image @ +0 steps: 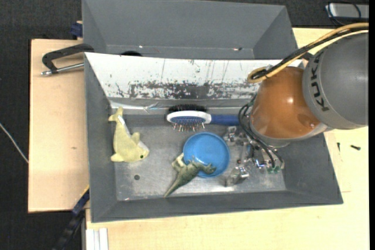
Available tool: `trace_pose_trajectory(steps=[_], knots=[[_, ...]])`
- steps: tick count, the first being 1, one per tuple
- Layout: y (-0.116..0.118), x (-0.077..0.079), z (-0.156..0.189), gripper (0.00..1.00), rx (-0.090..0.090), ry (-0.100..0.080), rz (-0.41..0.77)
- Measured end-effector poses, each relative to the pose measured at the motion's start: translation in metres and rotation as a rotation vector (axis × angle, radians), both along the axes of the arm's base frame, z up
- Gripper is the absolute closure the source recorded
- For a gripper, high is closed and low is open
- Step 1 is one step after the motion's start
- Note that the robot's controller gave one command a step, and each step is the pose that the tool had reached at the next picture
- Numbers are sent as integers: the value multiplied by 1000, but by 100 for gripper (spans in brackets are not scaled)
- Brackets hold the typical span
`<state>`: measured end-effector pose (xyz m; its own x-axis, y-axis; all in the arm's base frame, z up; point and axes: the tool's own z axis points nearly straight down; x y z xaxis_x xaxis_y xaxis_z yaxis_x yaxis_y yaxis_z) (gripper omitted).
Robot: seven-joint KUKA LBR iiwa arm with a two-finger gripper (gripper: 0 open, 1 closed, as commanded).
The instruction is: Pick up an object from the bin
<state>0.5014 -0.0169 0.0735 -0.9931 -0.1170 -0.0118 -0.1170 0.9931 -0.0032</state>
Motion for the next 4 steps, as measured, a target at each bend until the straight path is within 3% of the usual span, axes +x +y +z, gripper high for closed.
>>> trace_pose_trajectory(steps=[1, 2, 3, 4], knots=[[0, -2, 2, 100, 1, 15, 3], [0, 24, 132, 100, 2, -3, -12], [64, 66, 84, 100, 7, 6, -116], [57, 70, 131, 100, 5, 0, -111]])
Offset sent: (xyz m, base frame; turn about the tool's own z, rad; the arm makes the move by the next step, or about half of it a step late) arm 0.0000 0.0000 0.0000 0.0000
